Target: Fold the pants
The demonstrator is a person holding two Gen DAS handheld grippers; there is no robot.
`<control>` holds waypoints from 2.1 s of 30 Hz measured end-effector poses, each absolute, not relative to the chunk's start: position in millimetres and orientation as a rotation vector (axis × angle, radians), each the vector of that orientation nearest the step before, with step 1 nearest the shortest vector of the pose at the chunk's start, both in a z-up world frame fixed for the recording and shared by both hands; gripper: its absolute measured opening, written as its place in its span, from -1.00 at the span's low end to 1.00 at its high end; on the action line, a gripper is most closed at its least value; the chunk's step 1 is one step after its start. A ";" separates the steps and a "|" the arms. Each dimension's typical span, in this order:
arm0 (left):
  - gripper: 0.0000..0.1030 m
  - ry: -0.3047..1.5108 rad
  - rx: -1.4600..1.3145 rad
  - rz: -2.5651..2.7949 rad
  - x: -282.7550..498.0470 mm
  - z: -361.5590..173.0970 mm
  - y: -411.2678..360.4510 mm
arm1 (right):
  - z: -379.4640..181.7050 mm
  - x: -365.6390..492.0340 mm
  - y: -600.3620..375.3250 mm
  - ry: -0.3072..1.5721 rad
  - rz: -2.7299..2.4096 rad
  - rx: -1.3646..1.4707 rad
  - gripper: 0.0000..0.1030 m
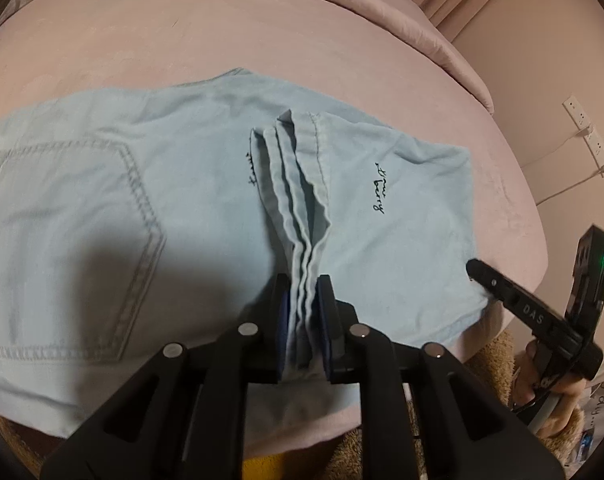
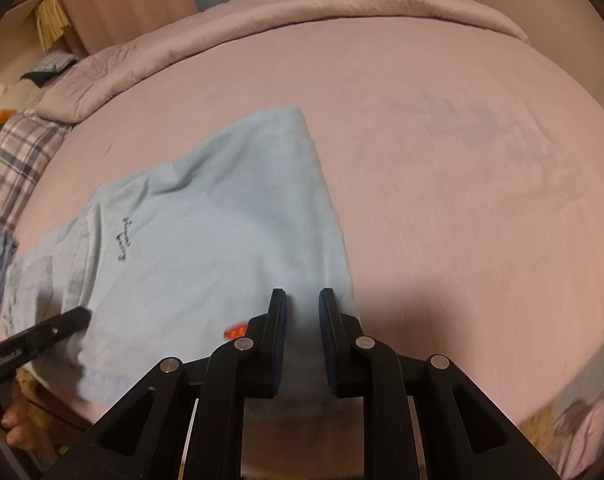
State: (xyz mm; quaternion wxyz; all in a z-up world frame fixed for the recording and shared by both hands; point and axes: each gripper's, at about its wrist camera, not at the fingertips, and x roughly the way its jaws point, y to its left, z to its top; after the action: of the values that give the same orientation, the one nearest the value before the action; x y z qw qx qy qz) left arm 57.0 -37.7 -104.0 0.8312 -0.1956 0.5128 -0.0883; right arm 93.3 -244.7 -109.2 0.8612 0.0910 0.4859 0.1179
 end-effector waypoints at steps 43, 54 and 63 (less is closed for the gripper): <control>0.75 0.909 -0.731 0.440 -46.7 -93.5 151.9 | -81.0 96.3 -172.3 0.950 0.389 0.210 0.37; 0.27 0.858 -0.903 0.322 -52.3 -96.3 151.5 | -87.3 97.4 -175.2 0.970 0.400 0.233 0.37; -0.29 0.817 -0.819 0.359 -54.8 -81.5 141.6 | -89.8 96.5 -174.5 0.983 0.406 0.233 0.37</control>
State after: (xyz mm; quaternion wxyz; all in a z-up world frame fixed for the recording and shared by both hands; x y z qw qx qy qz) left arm -54.8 141.6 -81.5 0.8221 -0.3851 0.3840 0.1686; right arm 96.5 -174.5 -89.8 0.8554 0.1107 0.4678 0.1931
